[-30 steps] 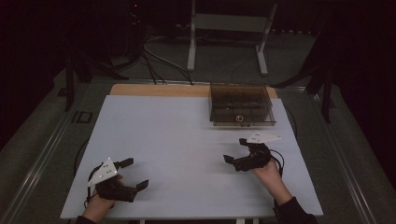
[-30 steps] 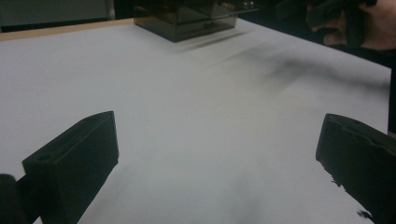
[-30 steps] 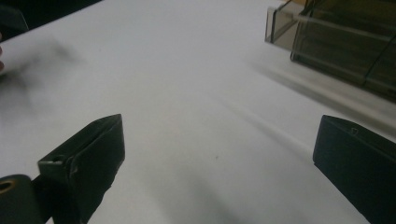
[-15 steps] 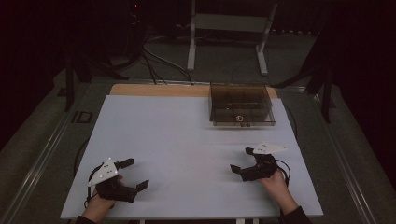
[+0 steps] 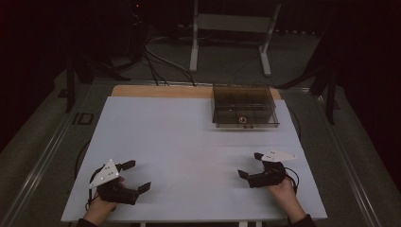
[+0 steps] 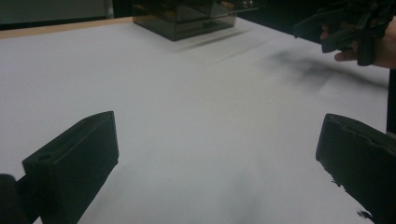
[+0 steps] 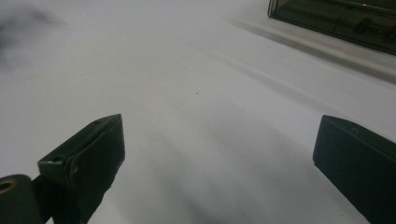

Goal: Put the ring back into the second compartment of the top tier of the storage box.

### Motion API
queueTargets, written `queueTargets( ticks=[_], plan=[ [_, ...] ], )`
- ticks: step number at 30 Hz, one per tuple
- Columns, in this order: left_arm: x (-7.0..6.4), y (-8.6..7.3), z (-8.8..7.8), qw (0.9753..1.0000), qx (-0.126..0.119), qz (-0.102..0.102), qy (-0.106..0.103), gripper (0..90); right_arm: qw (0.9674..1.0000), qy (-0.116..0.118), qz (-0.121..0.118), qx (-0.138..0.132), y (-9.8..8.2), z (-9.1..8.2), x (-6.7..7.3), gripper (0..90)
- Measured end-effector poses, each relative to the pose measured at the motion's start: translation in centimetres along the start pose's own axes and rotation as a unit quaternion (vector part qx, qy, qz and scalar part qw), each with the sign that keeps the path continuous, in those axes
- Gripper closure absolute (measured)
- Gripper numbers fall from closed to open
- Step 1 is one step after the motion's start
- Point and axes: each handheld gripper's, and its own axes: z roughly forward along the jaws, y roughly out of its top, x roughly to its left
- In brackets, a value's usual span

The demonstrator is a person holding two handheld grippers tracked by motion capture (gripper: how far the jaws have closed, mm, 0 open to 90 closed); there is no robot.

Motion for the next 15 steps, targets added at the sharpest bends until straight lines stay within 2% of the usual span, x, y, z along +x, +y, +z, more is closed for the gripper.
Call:
queueTargets(
  ticks=[9, 15],
  plan=[
    [0.04, 0.1, 0.17, 1.0, 0.0, 0.002, -0.005, 0.0, 0.9999, 0.013, -0.004, 0.006, -0.12, 0.02, 0.41, 2.6],
    [0.08, 0.12, 0.23, 1.0, 0.0, 0.002, -0.006, 0.0, 0.9999, 0.012, -0.003, 0.003, -0.14, -0.14, 0.45, 2.6]
  ],
)
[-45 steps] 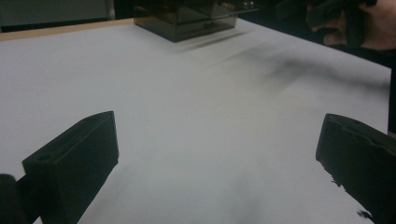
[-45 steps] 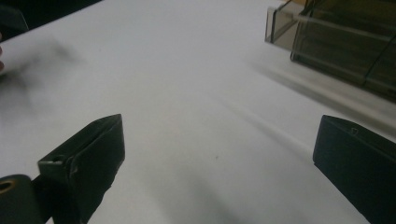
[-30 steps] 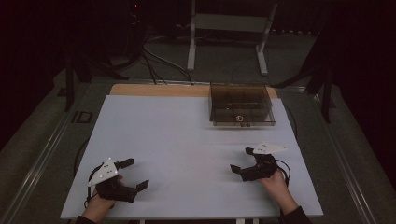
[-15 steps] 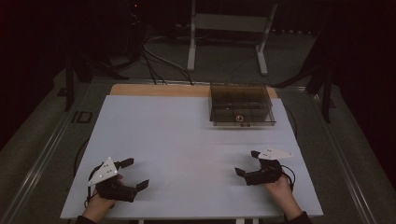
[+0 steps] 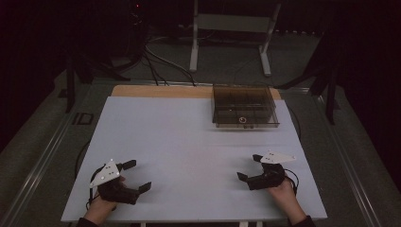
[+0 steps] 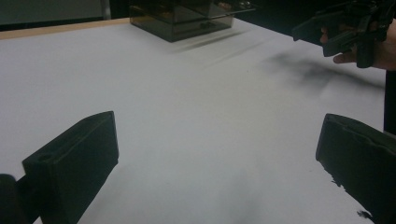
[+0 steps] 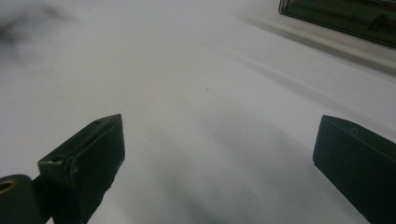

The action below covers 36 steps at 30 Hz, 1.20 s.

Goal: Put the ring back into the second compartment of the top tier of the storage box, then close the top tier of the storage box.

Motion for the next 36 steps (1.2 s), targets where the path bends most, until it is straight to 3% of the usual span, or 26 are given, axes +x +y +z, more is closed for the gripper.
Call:
queueTargets(
  ticks=[19, 36],
  plan=[
    [0.0, 0.0, 0.1, 1.0, 0.001, 0.0, 0.002, 0.0, 0.9997, 0.018, -0.016, 0.003, 0.8, -0.1, 0.8, 2.6],
    [0.0, 0.0, 0.1, 1.0, -0.001, -0.001, 0.002, 0.0, 0.9997, 0.008, -0.023, -0.007, 2.1, -0.5, 1.3, 2.6]
  ],
)
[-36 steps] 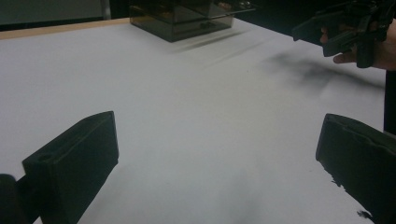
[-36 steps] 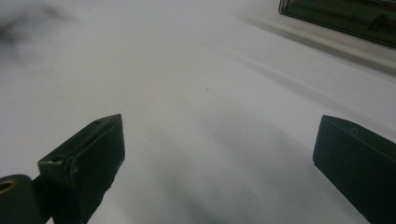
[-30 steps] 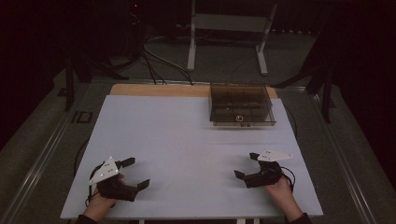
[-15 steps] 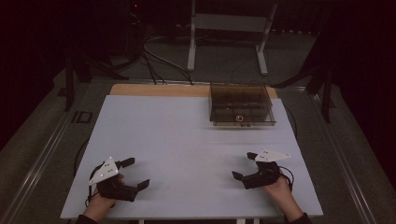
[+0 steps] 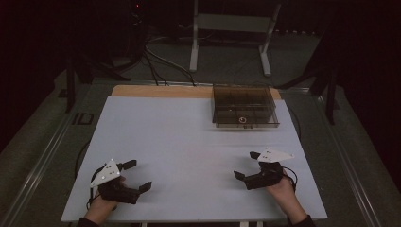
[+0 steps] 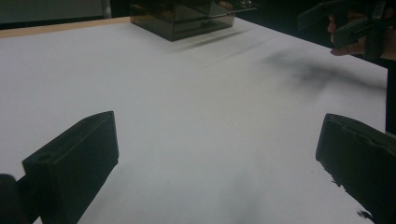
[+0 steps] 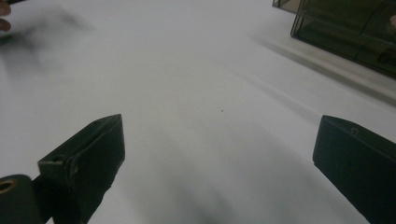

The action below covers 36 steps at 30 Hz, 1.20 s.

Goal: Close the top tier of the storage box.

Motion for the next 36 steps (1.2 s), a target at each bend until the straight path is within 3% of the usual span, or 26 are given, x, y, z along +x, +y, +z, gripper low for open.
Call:
queueTargets(
  ticks=[12, 24, 36],
  plan=[
    [0.0, 0.0, 0.0, 1.0, 0.001, 0.0, 0.001, 0.0, 0.9991, -0.033, 0.019, -0.019, 1.9, -1.4, -1.1, 2.6],
    [0.1, 0.0, -0.1, 1.0, -0.001, 0.0, 0.002, 0.0, 0.9982, -0.049, 0.026, -0.025, 2.7, -1.2, -1.8, 2.6],
    [0.0, 0.0, -0.1, 1.0, 0.0, 0.0, 0.001, 0.0, 0.9944, -0.096, 0.032, -0.03, 3.9, -1.1, -3.0, 2.6]
  ],
)
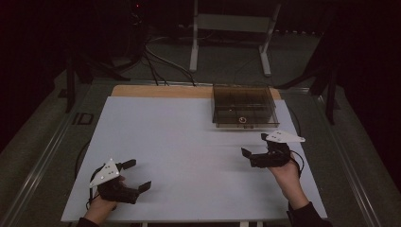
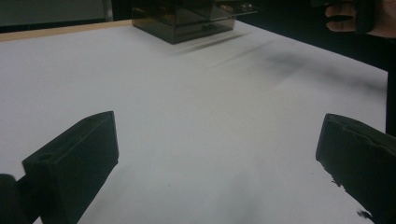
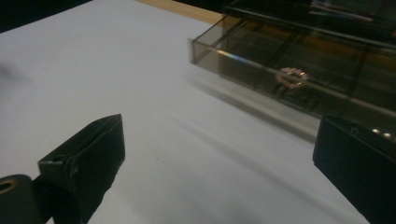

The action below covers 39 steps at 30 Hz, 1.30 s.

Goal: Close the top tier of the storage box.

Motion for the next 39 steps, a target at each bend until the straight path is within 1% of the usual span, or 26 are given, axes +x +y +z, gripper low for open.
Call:
queueTargets(
  ticks=[2, 5, 7, 9, 11, 13, 16, 17, 19, 22, 23, 26, 27, 28, 29, 30, 31, 33, 35, 36, 37, 38, 39],
  plan=[
    [0.0, 0.0, 0.0, 1.0, 0.002, 0.001, 0.001, 0.0, 0.9999, -0.01, 0.002, -0.003, 0.2, 0.1, -0.3, 2.6],
    [0.0, 0.0, 0.0, 1.0, -0.003, 0.0, 0.001, 0.0, 0.9996, -0.026, 0.009, -0.005, 0.5, 0.2, -0.6, 2.7],
    [0.0, 0.0, 0.0, 1.0, 0.002, 0.001, 0.001, 0.0, 0.9994, -0.032, 0.013, -0.007, 0.6, 0.3, -0.9, 2.7],
    [0.0, 0.0, 0.0, 1.0, -0.001, 0.0, 0.001, 0.0, 0.9988, -0.046, 0.016, -0.006, 0.6, 0.4, -1.1, 2.7],
    [0.0, 0.0, 0.0, 1.0, -0.002, 0.0, 0.001, 0.0, 0.9984, -0.052, 0.019, -0.005, 0.6, 0.6, -1.3, 2.7],
    [0.0, 0.0, 0.0, 1.0, 0.002, 0.001, 0.001, 0.0, 0.9979, -0.063, 0.015, -0.002, 0.7, 0.8, -1.4, 2.7],
    [0.0, 0.0, 0.0, 1.0, -0.003, 0.0, 0.001, 0.0, 0.9976, -0.067, 0.016, 0.002, 0.6, 1.2, -1.4, 2.7],
    [0.0, 0.0, 0.0, 1.0, -0.001, 0.0, 0.001, 0.0, 0.9976, -0.068, 0.017, 0.0, 0.6, 1.3, -1.5, 2.7],
    [0.0, 0.0, 0.0, 1.0, 0.002, 0.0, 0.001, 0.0, 0.9974, -0.069, 0.022, 0.001, 0.5, 1.6, -1.5, 2.7],
    [0.0, 0.0, 0.0, 1.0, -0.003, -0.001, 0.0, 0.0, 0.9969, -0.074, 0.027, 0.003, 0.1, 1.9, -1.6, 2.7],
    [0.0, 0.0, 0.0, 1.0, -0.001, 0.0, 0.0, 0.0, 0.9969, -0.072, 0.03, 0.006, 0.0, 2.0, -1.6, 2.7],
    [0.0, 0.0, 0.0, 1.0, 0.001, 0.0, 0.0, 0.0, 0.9967, -0.075, 0.028, 0.012, -0.2, 2.2, -1.6, 2.7],
    [0.0, 0.0, 0.0, 1.0, -0.002, 0.0, 0.0, 0.0, 0.9964, -0.079, 0.024, 0.015, -0.4, 2.2, -1.6, 2.7],
    [0.0, 0.0, 0.0, 1.0, -0.002, 0.0, -0.001, 0.0, 0.9963, -0.079, 0.031, 0.015, -0.6, 2.3, -1.8, 2.7],
    [0.0, 0.0, 0.0, 1.0, -0.002, 0.0, -0.001, 0.0, 0.9963, -0.079, 0.031, 0.015, -0.6, 2.3, -1.8, 2.7],
    [0.0, 0.0, 0.0, 1.0, 0.002, 0.0, -0.001, 0.0, 0.9961, -0.079, 0.035, 0.014, -0.7, 2.3, -1.8, 3.2],
    [0.0, 0.0, 0.0, 1.0, 0.0, 0.0, -0.001, 0.0, 0.9953, -0.087, 0.042, 0.01, -1.0, 2.3, -2.0, 7.5],
    [0.0, 0.1, 0.0, 1.0, -0.004, -0.001, -0.001, 0.0, 0.995, -0.086, 0.049, 0.012, -1.2, 2.4, -2.2, 7.5],
    [0.0, 0.0, 0.0, 1.0, 0.001, 0.0, -0.001, 0.0, 0.9945, -0.09, 0.051, 0.018, -1.4, 2.6, -2.4, 7.6],
    [0.0, 0.0, 0.1, 1.0, 0.002, 0.0, -0.001, 0.0, 0.9946, -0.087, 0.052, 0.02, -1.5, 2.6, -2.4, 8.4],
    [0.1, 0.0, 0.0, 1.0, 0.0, 0.001, -0.001, 0.0, 0.9947, -0.085, 0.054, 0.023, -1.6, 2.7, -2.5, 12.9],
    [0.0, 0.1, 0.0, 1.0, -0.002, 0.0, -0.001, 0.0, 0.9944, -0.089, 0.053, 0.023, -1.7, 2.7, -2.5, 14.7],
    [0.0, 0.0, 0.0, 1.0, -0.002, 0.0, -0.001, 0.0, 0.9944, -0.087, 0.054, 0.025, -1.8, 2.8, -2.6, 14.7]
  ],
)
